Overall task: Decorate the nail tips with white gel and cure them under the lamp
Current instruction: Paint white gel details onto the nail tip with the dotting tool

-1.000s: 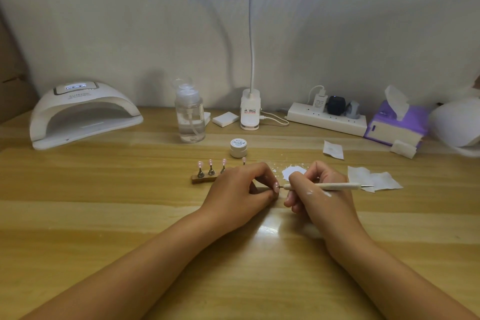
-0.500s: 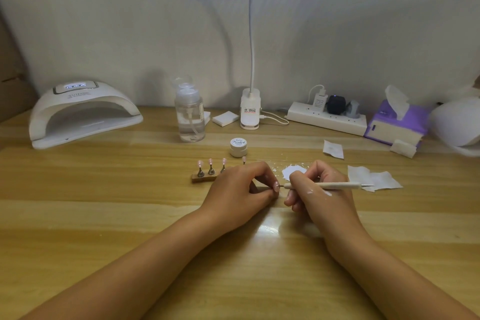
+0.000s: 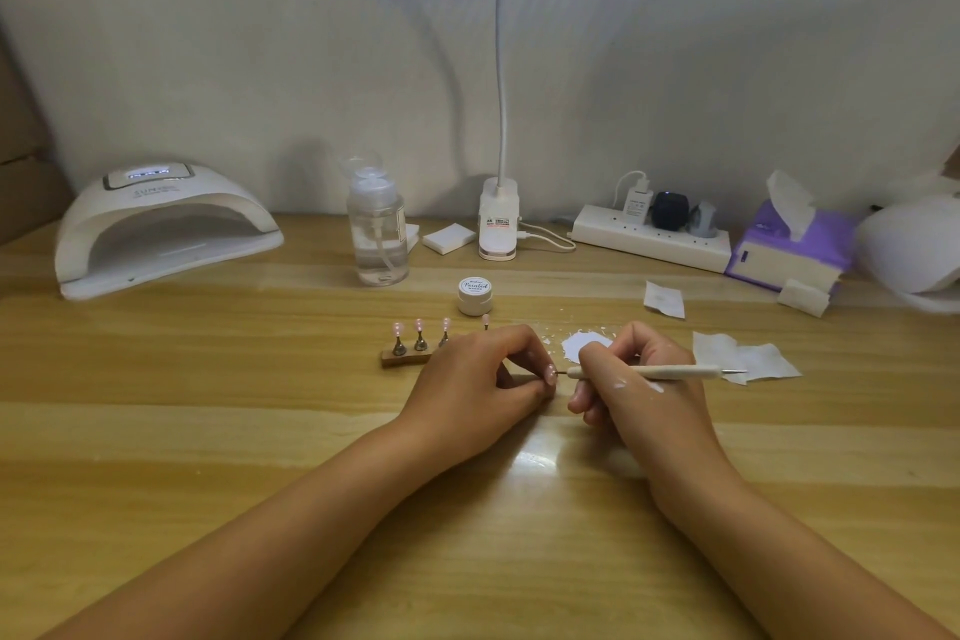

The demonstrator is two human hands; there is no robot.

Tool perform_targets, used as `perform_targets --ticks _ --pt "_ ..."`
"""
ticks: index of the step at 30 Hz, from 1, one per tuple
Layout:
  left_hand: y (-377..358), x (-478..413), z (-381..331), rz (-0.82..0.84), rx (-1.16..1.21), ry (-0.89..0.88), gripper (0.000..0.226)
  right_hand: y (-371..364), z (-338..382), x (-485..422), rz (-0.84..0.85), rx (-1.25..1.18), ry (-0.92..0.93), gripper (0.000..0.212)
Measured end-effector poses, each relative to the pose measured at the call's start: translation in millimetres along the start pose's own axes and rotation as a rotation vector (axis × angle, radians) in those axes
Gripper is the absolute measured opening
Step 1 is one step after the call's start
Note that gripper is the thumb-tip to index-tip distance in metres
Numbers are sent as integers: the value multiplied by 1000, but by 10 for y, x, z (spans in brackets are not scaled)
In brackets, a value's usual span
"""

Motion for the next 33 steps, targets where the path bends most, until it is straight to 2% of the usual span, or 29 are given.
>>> perform_targets --ticks 5,9,14,20,23,28,33 --pt "0 -3 7 -6 12 10 17 -14 21 20 0 -10 -12 22" --pt "3 0 6 -2 15 14 19 67 40 7 -88 -29 23 23" --pt "-3 5 19 6 20 29 16 159 169 -61 -118 41 125 23" --pt "-10 7 23 7 30 36 19 443 137 -303 -179 169 82 11" --pt "-13 5 20 9 28 35 19 458 27 -335 -140 236 28 16" --pt "-12 6 22 9 31 36 17 382 1 -320 -69 341 51 16" --pt "-8 13 25 8 29 41 19 383 0 -331 -64 334 44 16"
Point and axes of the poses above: each hand's wrist, its own x-axis away from the middle knuckle, its own y-axis out of the back of the hand, z = x × y, the point moved 8 cm from there along -x, towards the middle knuckle, and after that the axes turned 10 degrees about -z, right-handed, at the moved point
